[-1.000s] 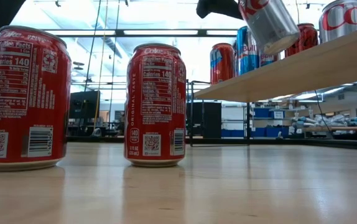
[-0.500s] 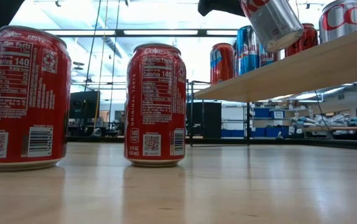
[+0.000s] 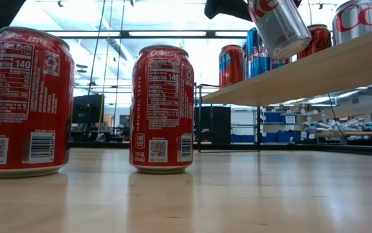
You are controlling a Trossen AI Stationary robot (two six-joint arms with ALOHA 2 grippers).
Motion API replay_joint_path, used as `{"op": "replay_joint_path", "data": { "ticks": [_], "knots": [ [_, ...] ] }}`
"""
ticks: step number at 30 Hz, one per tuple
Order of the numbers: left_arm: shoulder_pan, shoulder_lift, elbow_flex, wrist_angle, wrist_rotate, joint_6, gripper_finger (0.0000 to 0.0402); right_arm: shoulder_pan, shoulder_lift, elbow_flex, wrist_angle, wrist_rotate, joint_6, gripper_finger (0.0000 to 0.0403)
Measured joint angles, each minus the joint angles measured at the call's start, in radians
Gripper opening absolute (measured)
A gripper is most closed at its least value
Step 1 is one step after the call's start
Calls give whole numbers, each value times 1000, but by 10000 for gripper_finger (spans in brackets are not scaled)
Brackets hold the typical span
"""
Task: Place canned beverage on shelf
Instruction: Put the white soda can aligned with the other white soda can on the shelf
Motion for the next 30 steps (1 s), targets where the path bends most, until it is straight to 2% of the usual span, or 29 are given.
{"op": "replay_joint_path", "data": {
  "ticks": [7,26,30],
  "knots": [
    [-4,0,0,-4,-1,4,316,0,-2,0,-19,1,1,307],
    [-4,18,5,10,16,-17,318,8,-35,0,-67,-1,32,309],
    [-6,15,6,-8,43,-40,318,8,-48,-5,-146,3,28,309]
  ]
}}
